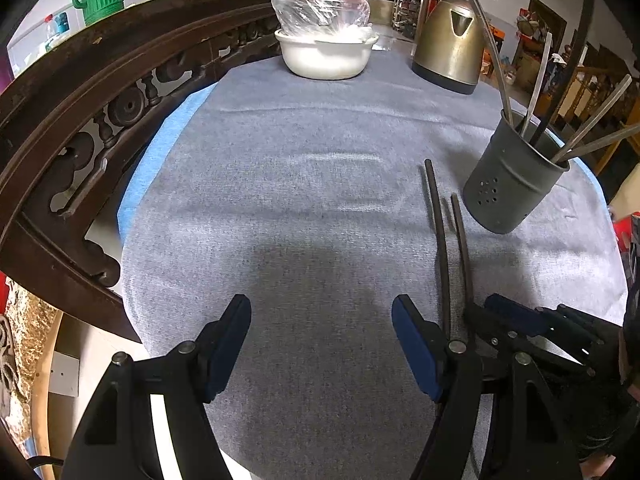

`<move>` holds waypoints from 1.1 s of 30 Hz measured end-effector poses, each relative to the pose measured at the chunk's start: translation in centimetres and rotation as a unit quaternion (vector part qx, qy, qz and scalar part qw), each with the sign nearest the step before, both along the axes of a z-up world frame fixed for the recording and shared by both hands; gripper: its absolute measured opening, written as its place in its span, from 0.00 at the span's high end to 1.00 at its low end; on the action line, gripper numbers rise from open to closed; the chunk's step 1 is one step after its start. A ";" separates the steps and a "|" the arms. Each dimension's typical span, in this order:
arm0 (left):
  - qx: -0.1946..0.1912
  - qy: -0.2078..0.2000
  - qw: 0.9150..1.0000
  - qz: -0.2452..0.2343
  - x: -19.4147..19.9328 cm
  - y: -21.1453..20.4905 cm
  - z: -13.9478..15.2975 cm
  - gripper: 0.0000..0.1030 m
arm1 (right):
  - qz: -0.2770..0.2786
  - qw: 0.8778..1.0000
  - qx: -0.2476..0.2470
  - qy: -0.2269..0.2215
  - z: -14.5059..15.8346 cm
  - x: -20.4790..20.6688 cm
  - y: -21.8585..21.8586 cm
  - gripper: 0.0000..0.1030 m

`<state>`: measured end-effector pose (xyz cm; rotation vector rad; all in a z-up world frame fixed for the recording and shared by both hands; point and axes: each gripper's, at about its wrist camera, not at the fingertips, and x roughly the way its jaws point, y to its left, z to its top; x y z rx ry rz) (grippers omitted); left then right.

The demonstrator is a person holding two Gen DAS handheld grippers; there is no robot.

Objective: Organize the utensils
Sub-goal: 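Move both tools toward the remaining dark chopstick on the cloth, then close the right tool on the dark chopstick lying on the cloth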

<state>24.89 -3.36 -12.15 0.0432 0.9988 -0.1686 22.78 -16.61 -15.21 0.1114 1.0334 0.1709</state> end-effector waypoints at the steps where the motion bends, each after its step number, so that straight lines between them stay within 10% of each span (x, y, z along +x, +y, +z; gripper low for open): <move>1: -0.001 0.000 1.000 -0.001 0.0 0.0 0.0 0.29 | 0.000 1.000 -0.002 0.003 0.0 -0.2 -0.3 0.75; 11: -0.046 0.039 0.996 -0.064 -0.1 -2.5 -0.7 0.29 | 0.008 1.000 -0.004 0.013 0.1 -2.0 -2.8 0.74; 26: -0.115 0.123 0.977 -0.134 3.1 -6.5 -3.5 0.90 | -0.005 0.997 0.066 0.025 -0.2 -2.1 -5.1 0.80; 33: -0.132 0.130 0.974 -0.129 1.9 -5.6 -3.7 0.94 | -0.009 0.996 0.086 0.027 -0.2 -2.7 -6.4 0.82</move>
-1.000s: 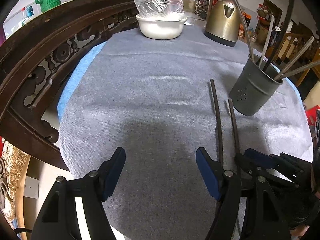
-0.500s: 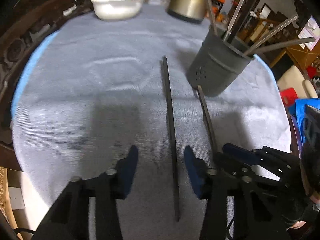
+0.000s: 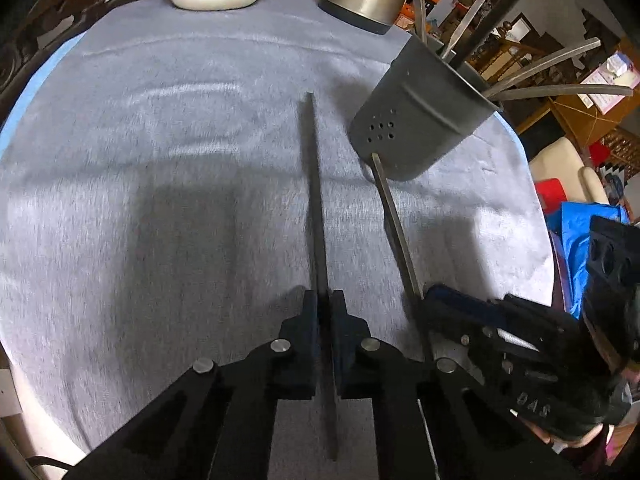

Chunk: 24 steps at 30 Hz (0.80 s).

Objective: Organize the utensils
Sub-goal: 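Close the right tool on the dark chopstick lying on the cloth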

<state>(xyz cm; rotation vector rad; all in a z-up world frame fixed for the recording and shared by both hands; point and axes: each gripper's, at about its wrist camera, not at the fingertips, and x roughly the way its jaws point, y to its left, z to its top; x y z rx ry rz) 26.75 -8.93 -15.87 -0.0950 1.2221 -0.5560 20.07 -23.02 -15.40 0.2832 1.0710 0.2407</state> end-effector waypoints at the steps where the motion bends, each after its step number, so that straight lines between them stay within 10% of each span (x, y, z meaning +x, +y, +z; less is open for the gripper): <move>1: 0.002 -0.001 1.000 -0.002 -0.3 0.1 0.0 0.94 | -0.001 1.000 0.003 0.001 0.0 0.0 -0.1 0.82; 12: 0.025 0.024 0.999 -0.025 -4.2 1.7 0.0 0.93 | -0.015 0.999 0.040 0.028 0.3 0.9 -1.9 0.79; 17: 0.020 0.002 1.000 -0.006 -1.8 1.9 1.9 0.74 | -0.032 0.998 0.045 0.027 1.3 2.8 -2.0 0.75; 24: 0.026 0.009 1.000 -0.010 2.0 0.2 1.3 0.74 | -0.050 0.998 0.026 0.032 1.1 5.2 -1.3 0.75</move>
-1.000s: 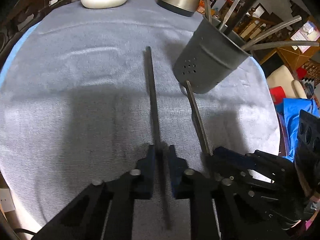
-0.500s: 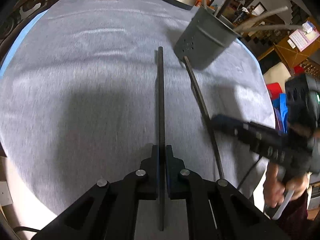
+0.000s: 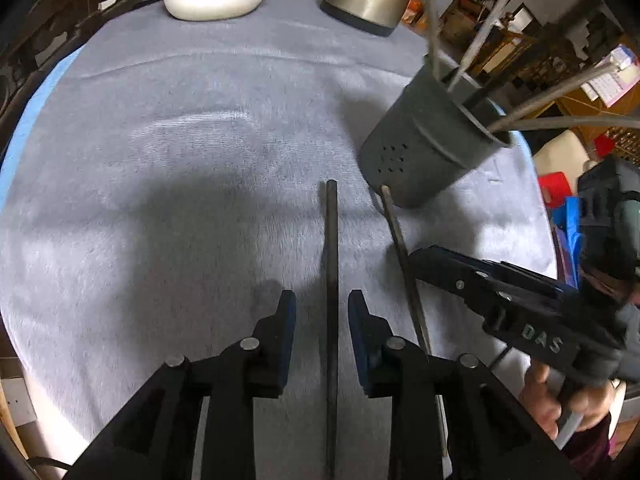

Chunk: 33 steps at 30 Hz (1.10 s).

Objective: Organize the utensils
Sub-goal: 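Close the right tool on the dark chopstick lying on the cloth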

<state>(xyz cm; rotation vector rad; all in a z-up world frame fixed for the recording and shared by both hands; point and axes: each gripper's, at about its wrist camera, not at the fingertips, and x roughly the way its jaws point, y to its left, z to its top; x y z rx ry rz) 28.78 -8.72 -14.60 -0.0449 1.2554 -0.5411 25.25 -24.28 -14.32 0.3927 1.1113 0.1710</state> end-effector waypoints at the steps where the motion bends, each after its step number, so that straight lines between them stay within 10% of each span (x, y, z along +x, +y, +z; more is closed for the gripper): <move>1: 0.002 0.002 1.000 -0.003 0.3 0.0 -0.1 0.74 | 0.000 1.000 -0.003 0.001 -0.1 0.2 0.1 0.75; 33: 0.006 0.004 1.000 -0.003 2.5 -1.9 -0.2 0.93 | 0.039 0.993 -0.109 0.005 -1.0 1.8 2.3 0.89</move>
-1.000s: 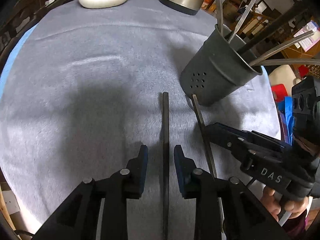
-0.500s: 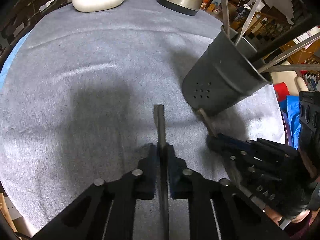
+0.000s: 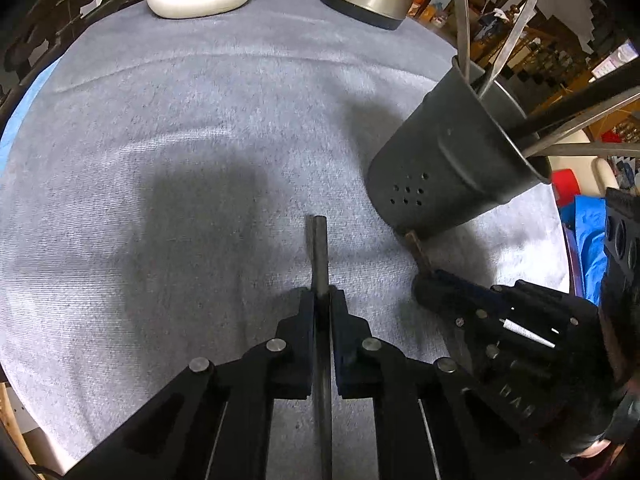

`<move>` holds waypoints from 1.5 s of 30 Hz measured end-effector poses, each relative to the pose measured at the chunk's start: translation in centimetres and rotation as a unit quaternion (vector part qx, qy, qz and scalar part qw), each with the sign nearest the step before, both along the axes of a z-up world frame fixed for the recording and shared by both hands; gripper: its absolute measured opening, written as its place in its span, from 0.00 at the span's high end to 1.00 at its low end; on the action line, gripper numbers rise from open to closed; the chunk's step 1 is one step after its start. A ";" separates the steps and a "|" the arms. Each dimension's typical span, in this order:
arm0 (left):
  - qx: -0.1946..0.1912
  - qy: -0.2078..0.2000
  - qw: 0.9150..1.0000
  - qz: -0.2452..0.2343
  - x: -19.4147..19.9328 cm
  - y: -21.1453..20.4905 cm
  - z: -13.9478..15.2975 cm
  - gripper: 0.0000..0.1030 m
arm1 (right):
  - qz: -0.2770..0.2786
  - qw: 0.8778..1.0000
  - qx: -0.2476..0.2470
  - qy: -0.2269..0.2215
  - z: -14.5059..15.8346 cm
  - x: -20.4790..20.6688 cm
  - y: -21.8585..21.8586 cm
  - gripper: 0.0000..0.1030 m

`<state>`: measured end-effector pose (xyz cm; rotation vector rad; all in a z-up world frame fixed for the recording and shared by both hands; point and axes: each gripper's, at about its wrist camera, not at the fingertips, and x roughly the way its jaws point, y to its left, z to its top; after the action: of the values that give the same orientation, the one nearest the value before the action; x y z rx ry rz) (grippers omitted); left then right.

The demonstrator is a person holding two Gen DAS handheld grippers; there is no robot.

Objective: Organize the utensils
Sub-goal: 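Close the right tool on the dark chopstick lying on the cloth, then lift the dark chopstick with the right tool up above the cup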

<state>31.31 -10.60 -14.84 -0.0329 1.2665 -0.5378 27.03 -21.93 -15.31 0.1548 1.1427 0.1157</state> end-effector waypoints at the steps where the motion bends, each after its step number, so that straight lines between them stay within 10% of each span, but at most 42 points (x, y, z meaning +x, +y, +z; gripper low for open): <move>1: -0.004 -0.001 1.000 0.002 0.0 0.0 0.0 0.93 | 0.000 1.000 0.001 -0.002 -0.1 0.0 0.1 0.90; 24: -0.069 -0.163 0.983 0.048 -6.3 4.9 12.5 0.93 | 0.066 0.981 0.065 -0.171 9.2 -7.1 -0.5 0.94; 45: -0.206 -0.332 0.911 0.131 -9.1 8.4 20.1 0.93 | -0.006 0.913 0.142 -0.383 17.1 -12.8 -5.5 0.94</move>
<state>22.26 -2.23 5.22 -0.3432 0.4560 -0.5128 14.21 -27.40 1.74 0.3395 0.3324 0.3031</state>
